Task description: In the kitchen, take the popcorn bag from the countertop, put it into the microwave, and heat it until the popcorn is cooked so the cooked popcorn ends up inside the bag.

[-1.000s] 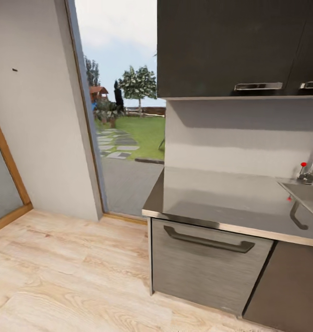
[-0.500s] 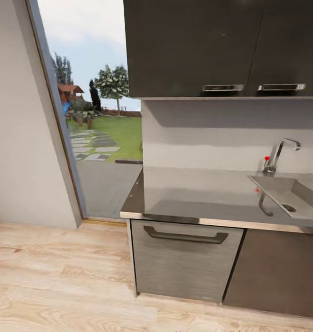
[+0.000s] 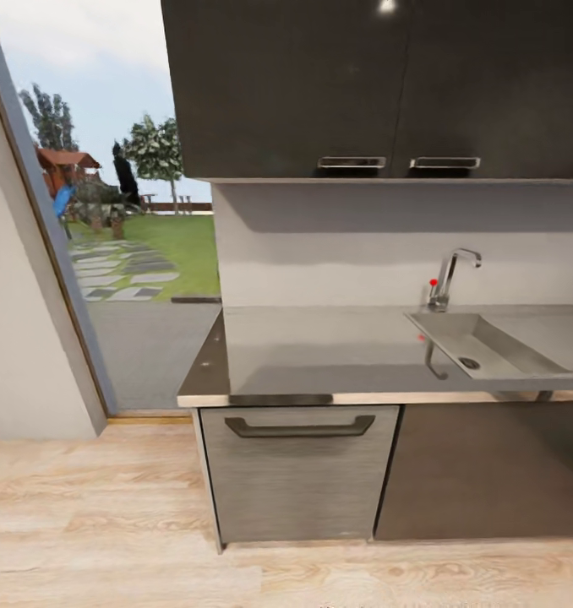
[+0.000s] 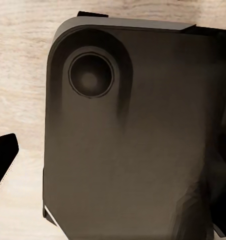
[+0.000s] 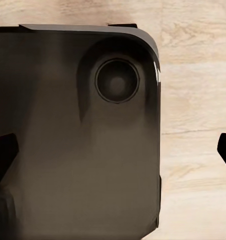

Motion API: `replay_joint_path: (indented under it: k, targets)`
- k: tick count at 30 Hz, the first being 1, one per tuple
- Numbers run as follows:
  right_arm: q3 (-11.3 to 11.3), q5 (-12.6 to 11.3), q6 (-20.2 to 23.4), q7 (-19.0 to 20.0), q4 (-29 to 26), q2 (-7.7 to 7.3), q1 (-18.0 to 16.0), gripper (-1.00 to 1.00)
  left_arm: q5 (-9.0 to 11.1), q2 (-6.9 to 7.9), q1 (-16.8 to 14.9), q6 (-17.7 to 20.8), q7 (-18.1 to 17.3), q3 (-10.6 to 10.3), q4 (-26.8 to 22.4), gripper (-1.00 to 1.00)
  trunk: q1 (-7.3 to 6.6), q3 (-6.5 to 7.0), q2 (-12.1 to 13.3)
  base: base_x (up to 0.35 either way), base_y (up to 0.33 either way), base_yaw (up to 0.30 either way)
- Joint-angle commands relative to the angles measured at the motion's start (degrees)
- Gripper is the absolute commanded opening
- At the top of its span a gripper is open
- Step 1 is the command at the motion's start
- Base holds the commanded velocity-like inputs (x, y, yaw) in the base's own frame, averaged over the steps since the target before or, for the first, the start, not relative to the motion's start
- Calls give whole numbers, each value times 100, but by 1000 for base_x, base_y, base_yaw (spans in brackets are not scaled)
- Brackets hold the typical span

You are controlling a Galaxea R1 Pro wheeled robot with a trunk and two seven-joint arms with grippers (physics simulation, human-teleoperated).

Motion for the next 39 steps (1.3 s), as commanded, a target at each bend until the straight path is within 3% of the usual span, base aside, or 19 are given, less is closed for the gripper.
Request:
replay_joint_path:
  k: [1,39]
  targets:
    - [2,-22,-31,3,10,0,-4,100,57,-1,-1,-16,1,4,2,100,0,-4,-3,0,0,-298]
    - [-6,-31,-31,0,10,-18,-4,100,57,0,-1,-14,3,4,9,100,0,-4,-3,0,0,-298]
